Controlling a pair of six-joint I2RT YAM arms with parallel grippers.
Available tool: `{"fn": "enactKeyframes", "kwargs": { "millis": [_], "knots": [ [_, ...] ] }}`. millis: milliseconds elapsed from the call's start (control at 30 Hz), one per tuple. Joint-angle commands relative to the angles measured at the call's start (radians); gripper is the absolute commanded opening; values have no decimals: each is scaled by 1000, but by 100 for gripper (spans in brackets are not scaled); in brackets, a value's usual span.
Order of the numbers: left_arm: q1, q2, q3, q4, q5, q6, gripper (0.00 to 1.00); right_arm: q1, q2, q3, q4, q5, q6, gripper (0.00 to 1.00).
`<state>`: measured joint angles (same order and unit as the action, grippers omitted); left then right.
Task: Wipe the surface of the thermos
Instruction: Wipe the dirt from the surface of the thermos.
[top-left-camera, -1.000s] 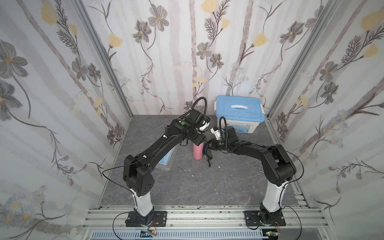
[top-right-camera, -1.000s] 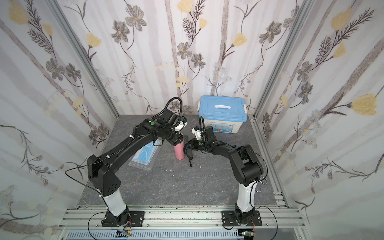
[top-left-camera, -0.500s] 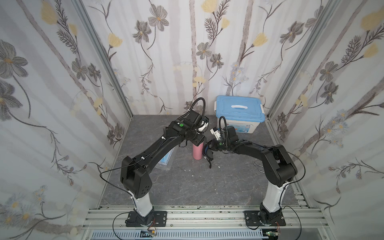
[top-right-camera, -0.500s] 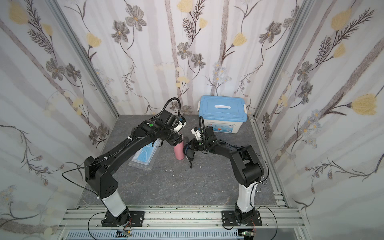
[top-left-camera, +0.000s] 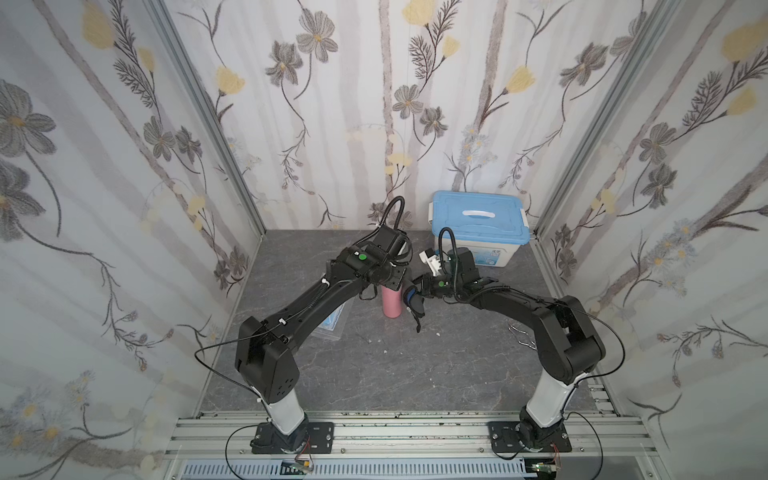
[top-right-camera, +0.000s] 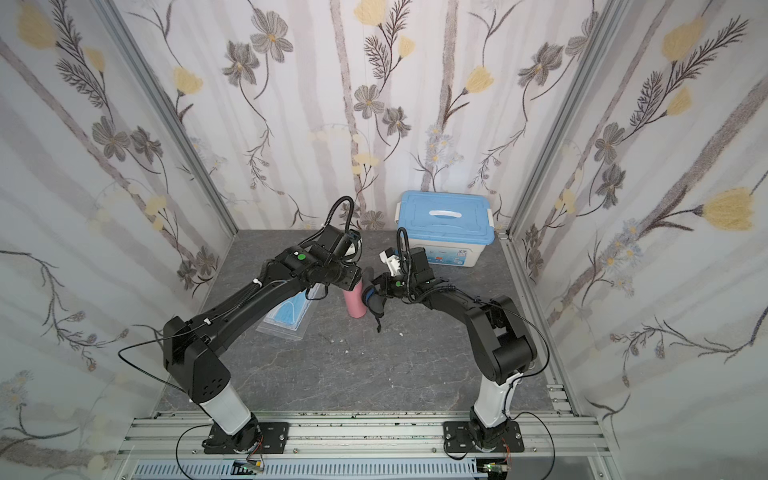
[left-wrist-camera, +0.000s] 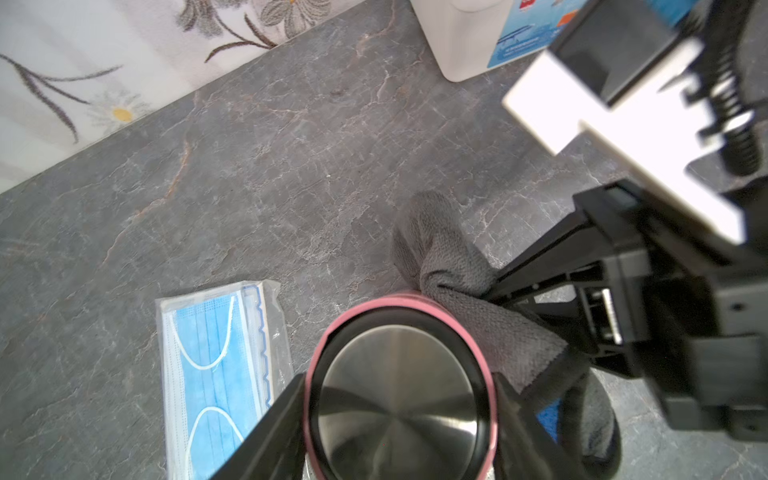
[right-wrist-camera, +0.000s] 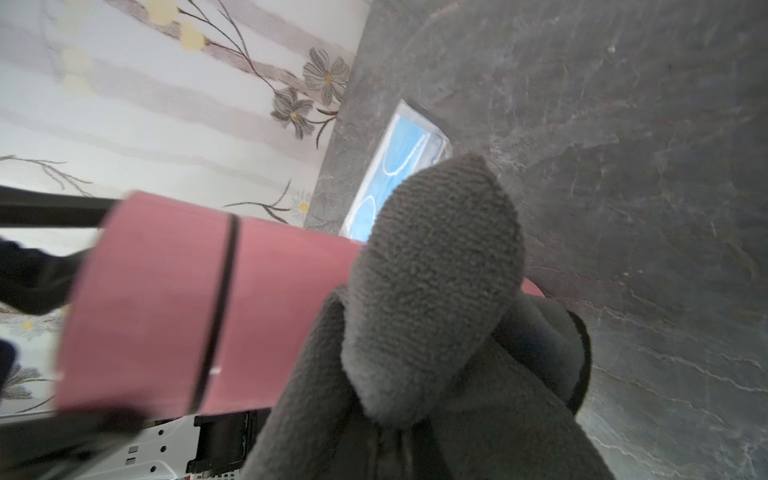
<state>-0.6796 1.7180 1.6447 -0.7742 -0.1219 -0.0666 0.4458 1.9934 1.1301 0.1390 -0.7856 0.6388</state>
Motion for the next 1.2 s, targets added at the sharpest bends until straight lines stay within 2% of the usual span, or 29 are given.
{"fn": "enactKeyframes", "kwargs": {
  "millis": [0, 133, 233, 533, 667, 867, 1167],
  "knots": [
    [-1, 20, 4, -83, -77, -113, 29, 10, 75, 8, 20, -59, -7, 0],
    [0, 23, 10, -82, -95, -171, 27, 14, 175, 28, 3, -61, -23, 0],
    [0, 19, 12, -83, -106, -202, 27, 18, 186, 36, 7, -68, -21, 0],
    [0, 9, -42, -48, -111, -297, 25, 39, -27, 109, -59, -9, -5, 0],
    [-2, -4, -68, -27, -124, -331, 22, 38, -69, 141, -98, 16, -7, 0],
    [-2, -4, -73, -13, -131, -398, 15, 40, -1, 103, -79, 16, -6, 0],
    [-23, -11, -73, 10, -182, -462, 12, 54, 149, 68, -51, 26, -2, 0]
  ]
}}
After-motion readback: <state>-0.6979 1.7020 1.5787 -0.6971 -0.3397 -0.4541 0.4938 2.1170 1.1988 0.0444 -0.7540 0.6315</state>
